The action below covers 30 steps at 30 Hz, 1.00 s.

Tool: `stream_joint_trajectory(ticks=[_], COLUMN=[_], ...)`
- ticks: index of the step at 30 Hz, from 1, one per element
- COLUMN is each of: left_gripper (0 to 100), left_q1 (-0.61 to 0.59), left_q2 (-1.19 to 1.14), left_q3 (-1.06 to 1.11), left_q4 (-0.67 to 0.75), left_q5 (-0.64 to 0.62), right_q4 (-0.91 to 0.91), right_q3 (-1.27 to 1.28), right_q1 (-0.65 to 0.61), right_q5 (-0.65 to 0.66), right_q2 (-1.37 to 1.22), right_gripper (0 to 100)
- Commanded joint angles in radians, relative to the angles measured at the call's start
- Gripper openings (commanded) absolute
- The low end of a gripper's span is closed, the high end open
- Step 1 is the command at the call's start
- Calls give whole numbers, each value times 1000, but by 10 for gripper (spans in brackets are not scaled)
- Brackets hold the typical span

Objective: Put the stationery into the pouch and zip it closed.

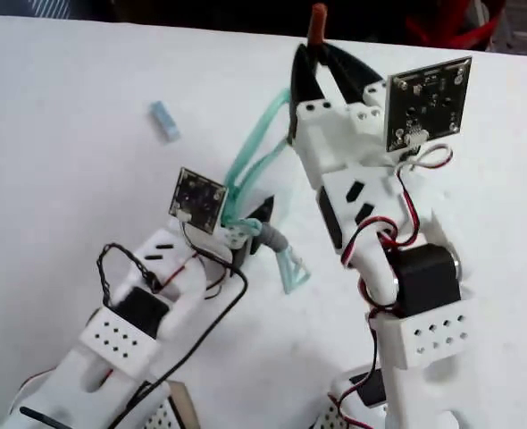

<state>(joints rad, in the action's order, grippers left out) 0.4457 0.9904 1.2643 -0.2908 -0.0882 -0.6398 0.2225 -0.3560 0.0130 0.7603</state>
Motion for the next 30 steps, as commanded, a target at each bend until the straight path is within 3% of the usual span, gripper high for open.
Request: stream_joint_trajectory(ticks=[1, 18, 20, 24, 30], left_gripper=[158, 158, 158, 158, 158], left_q1=[2, 1, -1, 1, -2], left_q2=[21, 21, 21, 21, 21], left_q3=[-37, -38, -38, -38, -38], left_q4=[2, 3, 3, 3, 3], left_q5=[-9, -9, -9, -9, -9], right_q4=[65, 48, -25, -179, -303], right_q3=[-49, 140, 129, 58, -209], right_q1=[-28, -47, -61, -107, -70], right_q5=[-3, 2, 51, 140, 164], right_q2=[25, -30, -25, -27, -71], right_gripper=[19, 26, 74, 277, 294])
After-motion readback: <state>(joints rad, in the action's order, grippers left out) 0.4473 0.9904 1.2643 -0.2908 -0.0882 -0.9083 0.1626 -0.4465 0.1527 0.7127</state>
